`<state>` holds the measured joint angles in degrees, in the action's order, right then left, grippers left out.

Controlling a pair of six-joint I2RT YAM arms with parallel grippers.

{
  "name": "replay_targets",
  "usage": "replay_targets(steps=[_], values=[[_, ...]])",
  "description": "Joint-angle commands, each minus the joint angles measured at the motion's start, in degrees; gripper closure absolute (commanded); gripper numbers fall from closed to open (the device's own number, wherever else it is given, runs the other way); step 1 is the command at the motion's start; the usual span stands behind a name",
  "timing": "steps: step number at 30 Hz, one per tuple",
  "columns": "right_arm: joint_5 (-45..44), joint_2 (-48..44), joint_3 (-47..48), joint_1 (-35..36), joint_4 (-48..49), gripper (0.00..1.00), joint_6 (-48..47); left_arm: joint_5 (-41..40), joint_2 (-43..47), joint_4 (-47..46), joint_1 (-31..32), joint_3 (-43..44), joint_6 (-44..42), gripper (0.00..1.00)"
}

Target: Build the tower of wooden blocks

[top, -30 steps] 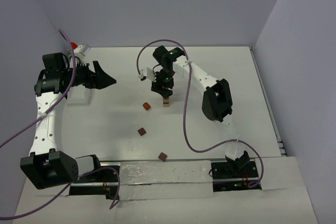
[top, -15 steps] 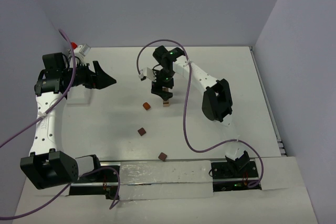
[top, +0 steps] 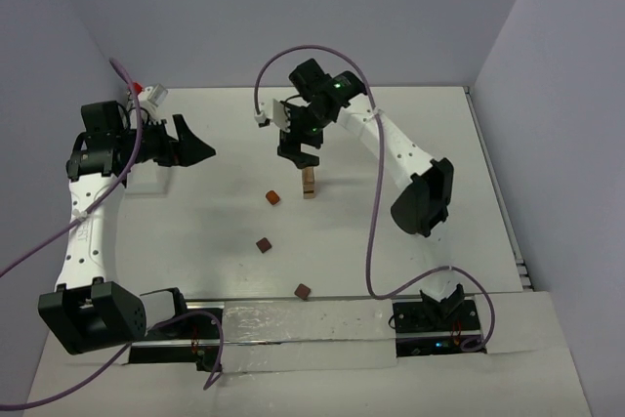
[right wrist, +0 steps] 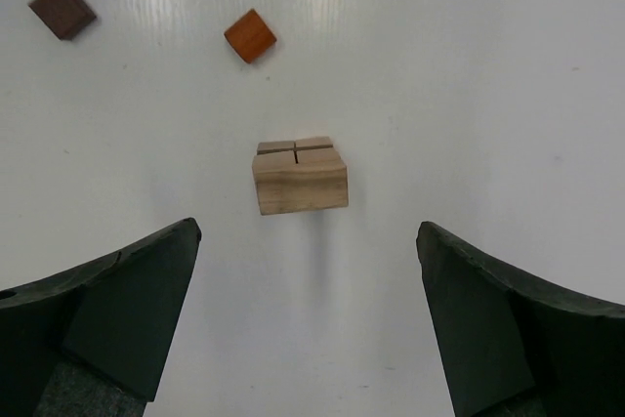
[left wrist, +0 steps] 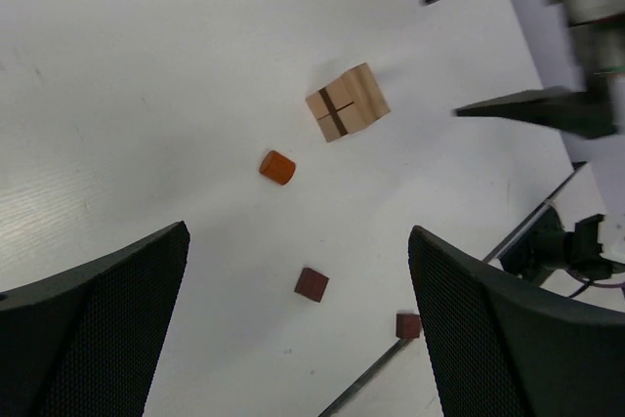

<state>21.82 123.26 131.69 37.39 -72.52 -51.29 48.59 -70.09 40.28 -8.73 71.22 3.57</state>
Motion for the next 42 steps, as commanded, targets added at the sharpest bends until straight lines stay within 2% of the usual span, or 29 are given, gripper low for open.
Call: replay_targets(steps=[1, 2, 4, 6, 9, 14, 21, 24, 25, 27, 33, 38, 42], values=[[4.1, -13.6, -4.4, 0.6, 6.0, 0.00, 4.2, -6.7, 2.1, -1.3, 1.5, -2.7, -4.1, 0.01], [4.9, -17.0, -8.7, 0.6, 8.8, 0.00, 5.8, -10.4, 2.7, -0.9, 3.2, -3.9, -8.3, 0.01], [5.5, -21.4, -15.3, 0.5, 11.8, 0.00, 7.2, -16.4, 3.4, -1.1, 5.8, -5.6, -10.6, 0.01], [4.7, -28.7, -26.7, 0.3, 17.0, 0.00, 10.2, -23.5, 4.5, -1.4, 9.8, -9.0, -14.2, 0.01], [2.9, -34.9, -37.8, -0.5, 21.6, 0.00, 14.0, -27.8, 5.1, -2.1, 14.6, -12.4, -16.0, 0.10], [1.1, -43.6, -57.5, -1.3, 28.3, 0.00, 23.6, -29.5, 4.3, -3.8, 21.2, -17.6, -17.7, 0.22], [3.7, -49.6, -73.6, -0.8, 39.1, 0.00, 36.5, -31.2, 3.9, -8.7, 32.0, -25.2, -19.9, 0.28], [0.8, -49.9, -77.8, -0.7, 43.9, 0.02, 40.1, -35.0, 3.5, -10.7, 37.7, -27.0, -20.0, 0.30], [-0.5, -50.0, -77.8, -0.8, 44.0, 0.02, 40.9, -35.6, 3.1, -10.9, 37.8, -27.4, -20.0, 0.31], [-3.2, -50.8, -79.4, -1.5, 47.5, 0.02, 42.3, -37.7, 1.4, -10.7, 42.7, -27.5, -19.9, 0.32], [-0.9, -51.1, -79.9, -7.0, 47.9, 0.01, 44.3, -42.8, -5.2, -12.1, 50.0, -28.2, -19.4, 0.36], [4.2, -49.5, -77.2, -14.5, 46.3, 0.02, 45.6, -44.8, -11.9, -12.8, 51.1, -26.1, -17.9, 0.37], [5.3, -48.9, -76.2, -16.1, 46.1, 0.02, 45.7, -44.8, -15.4, -12.5, 51.4, -23.9, -16.9, 0.39]])
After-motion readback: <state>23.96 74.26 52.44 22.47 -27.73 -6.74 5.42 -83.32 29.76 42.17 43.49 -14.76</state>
